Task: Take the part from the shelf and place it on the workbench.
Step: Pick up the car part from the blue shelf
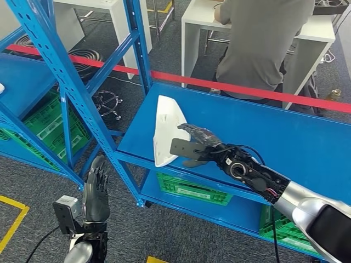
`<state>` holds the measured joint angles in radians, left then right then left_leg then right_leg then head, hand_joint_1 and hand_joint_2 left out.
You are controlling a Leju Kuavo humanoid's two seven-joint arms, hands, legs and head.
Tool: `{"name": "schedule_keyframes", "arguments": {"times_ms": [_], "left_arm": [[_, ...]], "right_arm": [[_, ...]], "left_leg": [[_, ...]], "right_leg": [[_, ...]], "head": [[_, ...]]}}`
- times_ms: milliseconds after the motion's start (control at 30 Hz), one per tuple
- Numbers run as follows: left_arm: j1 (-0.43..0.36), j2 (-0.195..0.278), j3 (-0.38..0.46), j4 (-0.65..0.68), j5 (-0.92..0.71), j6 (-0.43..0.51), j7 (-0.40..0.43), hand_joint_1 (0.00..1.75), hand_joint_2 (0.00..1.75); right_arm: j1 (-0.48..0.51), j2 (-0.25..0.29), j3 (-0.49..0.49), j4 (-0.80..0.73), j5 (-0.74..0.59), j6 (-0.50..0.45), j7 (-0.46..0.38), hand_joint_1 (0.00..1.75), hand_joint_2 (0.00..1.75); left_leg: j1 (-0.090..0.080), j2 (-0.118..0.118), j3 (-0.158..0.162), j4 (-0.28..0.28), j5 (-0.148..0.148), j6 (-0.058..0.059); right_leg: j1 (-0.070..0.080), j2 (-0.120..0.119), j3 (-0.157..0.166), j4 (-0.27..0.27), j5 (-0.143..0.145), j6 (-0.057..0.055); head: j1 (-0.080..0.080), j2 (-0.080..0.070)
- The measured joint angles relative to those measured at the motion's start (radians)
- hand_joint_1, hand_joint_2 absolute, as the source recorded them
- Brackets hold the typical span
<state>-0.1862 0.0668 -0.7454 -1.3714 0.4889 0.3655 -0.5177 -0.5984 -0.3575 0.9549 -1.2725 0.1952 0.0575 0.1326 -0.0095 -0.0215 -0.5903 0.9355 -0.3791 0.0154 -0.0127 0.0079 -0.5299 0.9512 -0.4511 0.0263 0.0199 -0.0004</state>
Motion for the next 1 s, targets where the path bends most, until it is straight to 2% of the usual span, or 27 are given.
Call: {"name": "schedule_keyframes", "arguments": {"times_ms": [367, 1000], "left_arm": [[0.001, 0.0, 0.0, 0.0, -0.004, -0.007, 0.003, 0.0, 0.0], [0.018, 0.002, 0.002, -0.005, 0.0, 0.01, 0.005, 0.0, 0.0]], "right_arm": [[-0.02, 0.01, 0.04, -0.044, 0.001, 0.023, 0.02, 0.0, 1.75], [-0.043, 0.022, 0.105, -0.008, -0.024, 0.057, 0.008, 0.0, 1.75]], "left_leg": [[0.0, 0.0, 0.0, 0.0, 0.0, 0.0], [0.0, 0.0, 0.0, 0.0, 0.0, 0.0]], "right_leg": [[0.0, 0.0, 0.0, 0.0, 0.0, 0.0], [0.0, 0.0, 0.0, 0.0, 0.0, 0.0]], "head": [[0.0, 0.0], [0.0, 0.0]]}}
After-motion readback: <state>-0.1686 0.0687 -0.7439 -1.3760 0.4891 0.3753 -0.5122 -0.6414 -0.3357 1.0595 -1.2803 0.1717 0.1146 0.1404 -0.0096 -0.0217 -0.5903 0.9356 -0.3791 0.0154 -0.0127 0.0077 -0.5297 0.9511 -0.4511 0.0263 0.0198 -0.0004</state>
